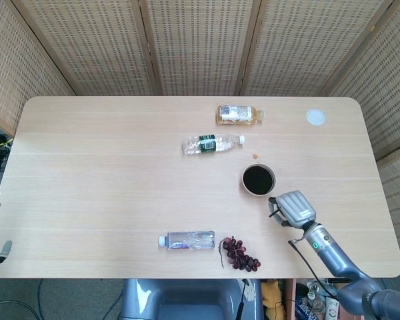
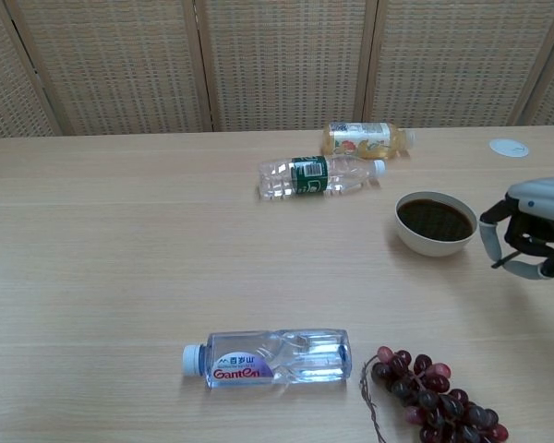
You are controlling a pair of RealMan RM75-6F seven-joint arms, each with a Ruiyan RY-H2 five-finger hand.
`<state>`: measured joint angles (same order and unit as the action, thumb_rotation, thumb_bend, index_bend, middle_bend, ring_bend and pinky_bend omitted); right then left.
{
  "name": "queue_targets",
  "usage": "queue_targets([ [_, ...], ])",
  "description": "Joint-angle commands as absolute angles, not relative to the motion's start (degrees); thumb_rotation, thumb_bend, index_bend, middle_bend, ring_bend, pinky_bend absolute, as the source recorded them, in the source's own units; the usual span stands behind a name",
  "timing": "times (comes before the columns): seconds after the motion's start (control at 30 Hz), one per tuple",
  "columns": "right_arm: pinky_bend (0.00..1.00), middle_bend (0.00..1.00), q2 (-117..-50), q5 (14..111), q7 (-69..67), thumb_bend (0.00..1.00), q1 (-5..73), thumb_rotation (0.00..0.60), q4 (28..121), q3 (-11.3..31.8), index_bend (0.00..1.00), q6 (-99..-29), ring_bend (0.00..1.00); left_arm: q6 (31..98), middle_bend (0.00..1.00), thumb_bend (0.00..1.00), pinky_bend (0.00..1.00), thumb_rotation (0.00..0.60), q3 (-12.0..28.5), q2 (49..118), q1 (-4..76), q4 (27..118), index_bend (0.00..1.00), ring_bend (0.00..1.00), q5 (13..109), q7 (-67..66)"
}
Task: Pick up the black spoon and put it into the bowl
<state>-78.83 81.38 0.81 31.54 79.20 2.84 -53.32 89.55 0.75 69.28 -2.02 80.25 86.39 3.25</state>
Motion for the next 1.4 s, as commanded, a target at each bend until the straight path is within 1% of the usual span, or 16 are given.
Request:
queue_targets([
  [0.03,1.0,0.95,-75.11,78.76,-3.93,0.84,32.95,0.6,84.28,5.66,0.77,-51.18,0.96,89.53,0.0,0.36,0.0,0.6,0.73,69.26,-2.04,80.32,0.0,0.0,86.38,3.21],
  [0.2,1.0,0.95,-72.01,75.34,-10.42,0.85,34.87,0.6,89.44,8.36,0.77,-46.81,0.96,89.52,0.0,0.36,0.0,0.6,0.68,69.24,-2.02,80.45,0.0,0.0,86.45,3.15],
  [0.3,1.0,0.95,-70.27,72.69,-14.91,0.85,36.74,0.6,91.93,10.2,0.77,-42.54,0.96,89.53,0.0,0.36,0.0,0.6,0.68,69.21,-2.01,80.48,0.0,0.0,86.47,3.14],
  [0.5,1.0,0.95,-70.11,68.85,-20.72,0.86,39.36,0.6,92.76,12.87,0.77,-37.4,0.96,89.36,0.0,0.36,0.0,0.6,0.64,69.28,-2.07,80.25,0.0,0.0,86.24,3.34],
  [0.67,1.0,0.95,-71.79,66.13,-23.95,0.86,41.75,0.6,90.72,14.7,0.77,-33.87,0.96,89.19,0.0,0.36,0.0,0.6,0.61,69.42,-2.15,79.88,0.0,0.0,85.99,3.64],
  [0.87,1.0,0.95,-74.64,63.44,-25.01,0.87,44.09,0.6,86.92,15.93,0.77,-31.73,0.96,89.0,0.0,0.36,0.0,0.6,0.53,69.56,-2.35,79.43,0.0,0.0,85.62,3.98],
  [1.13,1.0,0.95,-78.75,60.25,-23.68,0.87,47.07,0.6,81.14,16.2,0.77,-29.82,0.96,89.15,0.0,0.36,0.0,0.6,0.49,69.63,-2.64,79.17,0.0,0.0,85.39,4.08],
  [1.4,1.0,0.95,-82.97,57.1,-21.4,0.87,49.48,0.6,74.6,15.22,0.77,-27.95,0.96,89.16,0.0,0.36,0.0,0.6,0.41,69.53,-2.94,79.4,0.0,0.0,85.07,3.7],
])
